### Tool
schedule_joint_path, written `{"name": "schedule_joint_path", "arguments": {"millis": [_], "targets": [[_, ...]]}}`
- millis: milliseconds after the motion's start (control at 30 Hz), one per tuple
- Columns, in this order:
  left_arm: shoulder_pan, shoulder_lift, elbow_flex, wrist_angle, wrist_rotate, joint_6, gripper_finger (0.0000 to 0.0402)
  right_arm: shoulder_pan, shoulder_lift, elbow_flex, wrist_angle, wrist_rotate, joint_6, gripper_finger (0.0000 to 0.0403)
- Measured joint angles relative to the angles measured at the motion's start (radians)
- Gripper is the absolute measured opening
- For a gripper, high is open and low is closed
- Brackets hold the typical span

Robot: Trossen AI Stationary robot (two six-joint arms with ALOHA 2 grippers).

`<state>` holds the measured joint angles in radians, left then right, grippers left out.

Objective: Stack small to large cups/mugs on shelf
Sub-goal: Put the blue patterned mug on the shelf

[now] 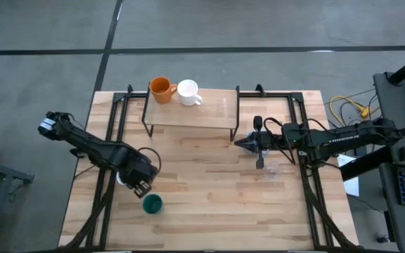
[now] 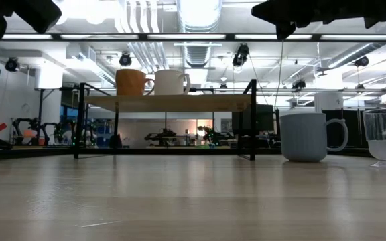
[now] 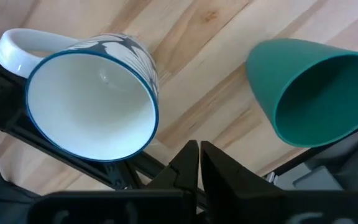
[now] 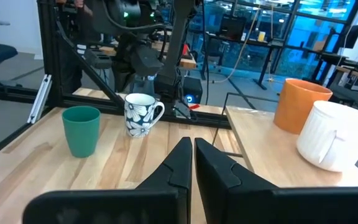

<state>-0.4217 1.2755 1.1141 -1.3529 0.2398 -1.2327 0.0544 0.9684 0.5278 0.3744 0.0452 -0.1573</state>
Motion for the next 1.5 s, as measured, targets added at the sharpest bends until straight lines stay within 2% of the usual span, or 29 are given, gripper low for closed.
{"name": "schedule_joint_path", "arguments": {"millis": [133, 333, 500, 600, 1033, 1367, 1500], "targets": [[0.0, -0.002, -0.011, -0.001, 0.016, 0.004, 0.0037, 0.0, 0.0, 0.0, 0.0, 0.0, 0.0, 0.0012], [0.0, 0.005, -0.028, -0.002, 0.021, 0.045, 0.0112, 0.0, 0.0, 0.0, 0.0, 0.0, 0.0, 0.0012], [0.0, 0.005, -0.042, -0.009, -0.057, 0.053, 0.0175, 0.0, 0.0, 0.0, 0.0, 0.0, 0.0, 0.0012], [0.001, 0.013, -0.043, -0.008, -0.081, 0.042, 0.0195, 0.0, 0.0, 0.0, 0.0, 0.0, 0.0, 0.0012], [0.0, 0.041, -0.108, -0.007, -0.089, 0.034, 0.0198, 0.0, 0.0, -0.001, 0.0, 0.0, 0.0, 0.0012], [0.0, 0.089, -0.11, 0.013, -0.115, 0.034, 0.0198, 0.0, 0.0, -0.001, 0.001, 0.0, 0.0, 0.0012], [0.0, 0.113, -0.11, 0.013, -0.115, 0.042, 0.0183, 0.0, 0.0, -0.001, 0.001, 0.0, 0.0, 0.0012]]}}
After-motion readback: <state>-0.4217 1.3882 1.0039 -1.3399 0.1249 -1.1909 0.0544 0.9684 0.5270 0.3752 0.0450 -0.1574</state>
